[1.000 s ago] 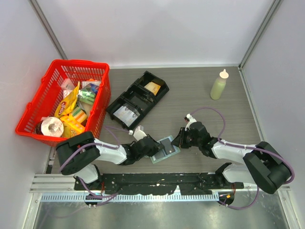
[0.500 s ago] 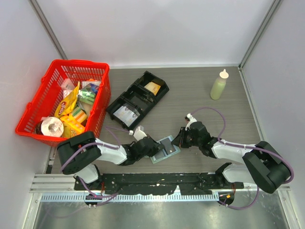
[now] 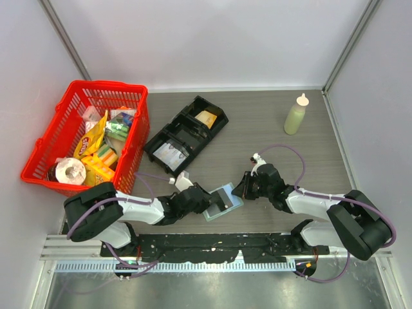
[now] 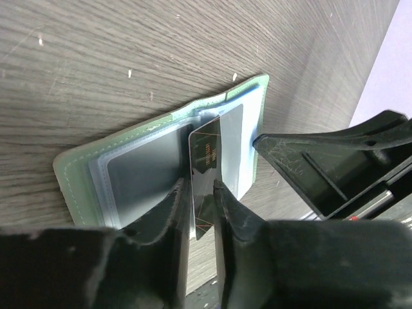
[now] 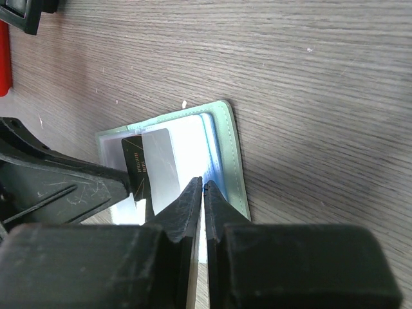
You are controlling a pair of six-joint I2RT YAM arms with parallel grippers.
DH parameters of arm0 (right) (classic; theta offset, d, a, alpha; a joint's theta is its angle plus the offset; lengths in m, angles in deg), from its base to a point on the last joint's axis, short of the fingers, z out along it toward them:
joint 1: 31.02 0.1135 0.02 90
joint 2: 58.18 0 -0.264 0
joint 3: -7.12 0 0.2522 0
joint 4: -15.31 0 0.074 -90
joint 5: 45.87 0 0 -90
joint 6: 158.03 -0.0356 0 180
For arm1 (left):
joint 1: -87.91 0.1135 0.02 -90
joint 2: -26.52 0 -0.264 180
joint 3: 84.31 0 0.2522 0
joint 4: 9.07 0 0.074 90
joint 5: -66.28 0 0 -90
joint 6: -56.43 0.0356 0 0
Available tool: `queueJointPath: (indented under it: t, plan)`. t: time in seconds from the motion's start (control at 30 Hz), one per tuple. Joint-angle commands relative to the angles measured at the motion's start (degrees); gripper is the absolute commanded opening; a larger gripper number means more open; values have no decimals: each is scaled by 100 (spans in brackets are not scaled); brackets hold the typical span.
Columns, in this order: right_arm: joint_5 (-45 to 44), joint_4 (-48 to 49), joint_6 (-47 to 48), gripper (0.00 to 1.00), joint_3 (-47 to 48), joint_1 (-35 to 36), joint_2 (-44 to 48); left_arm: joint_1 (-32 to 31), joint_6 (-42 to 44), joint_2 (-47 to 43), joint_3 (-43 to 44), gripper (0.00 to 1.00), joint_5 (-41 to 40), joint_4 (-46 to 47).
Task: Take the credit cards out of the card holder
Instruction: Remove the credit card from the card holder.
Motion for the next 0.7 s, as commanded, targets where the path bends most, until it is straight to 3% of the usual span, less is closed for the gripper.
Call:
queueJointPath:
  t: [0.0, 0.1, 0.33, 0.43, 0.6, 0.67]
  plan:
    - [-105, -284, 52, 10, -93, -43, -136, -22, 1, 109, 46, 30, 44, 26]
    - [-97, -284, 53, 10, -93, -43, -118, -22, 1, 205, 81, 36, 79, 96]
    - [-70, -258, 44, 8, -93, -43, -145, -22, -130, 495, 134, 35, 184, 192]
    - [-70, -241, 44, 8, -102, -60, -127, -4, -218, 522, 82, 26, 167, 246]
    - [-97, -241, 35, 7, -111, -51, -127, -13, -289, 312, -94, 2, 9, 254]
    - [-123, -241, 35, 8, -128, -51, -136, -13, -289, 198, -147, 0, -35, 193]
